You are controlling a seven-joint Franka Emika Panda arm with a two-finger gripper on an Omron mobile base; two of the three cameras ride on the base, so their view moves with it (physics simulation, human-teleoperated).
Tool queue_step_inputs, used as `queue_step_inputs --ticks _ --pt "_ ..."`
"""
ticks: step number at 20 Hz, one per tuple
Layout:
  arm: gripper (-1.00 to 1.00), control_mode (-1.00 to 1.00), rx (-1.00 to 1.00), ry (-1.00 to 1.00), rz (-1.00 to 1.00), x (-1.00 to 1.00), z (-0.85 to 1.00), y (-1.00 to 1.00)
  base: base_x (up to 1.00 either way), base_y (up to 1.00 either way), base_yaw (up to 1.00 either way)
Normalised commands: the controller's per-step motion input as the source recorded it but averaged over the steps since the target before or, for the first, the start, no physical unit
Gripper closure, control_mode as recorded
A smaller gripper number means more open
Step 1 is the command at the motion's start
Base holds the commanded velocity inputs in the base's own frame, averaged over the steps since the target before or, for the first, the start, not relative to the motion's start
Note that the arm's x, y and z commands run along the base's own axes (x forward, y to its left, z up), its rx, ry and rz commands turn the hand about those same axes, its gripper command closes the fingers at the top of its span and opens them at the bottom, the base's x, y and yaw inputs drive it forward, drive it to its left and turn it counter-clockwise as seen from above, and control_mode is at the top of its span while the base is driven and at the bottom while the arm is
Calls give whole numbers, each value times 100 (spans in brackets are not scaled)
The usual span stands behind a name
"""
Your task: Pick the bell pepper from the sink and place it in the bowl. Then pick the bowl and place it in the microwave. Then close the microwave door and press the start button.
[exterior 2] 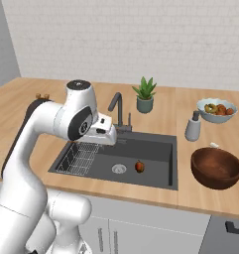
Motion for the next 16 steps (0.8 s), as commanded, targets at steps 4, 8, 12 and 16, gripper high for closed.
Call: queue_step_inputs --ticks 4,8,12,16 --pt "-100 -100 0 0 0 9 -33 -60 0 0 0" --pt "-100 -100 7 1 0 23 -32 -61 0 0 0" --pt "-100 -100 13 3 1 44 -28 -43 0 0 0" --pt "-100 -100 15 5 1 47 -34 -33 0 0 0"
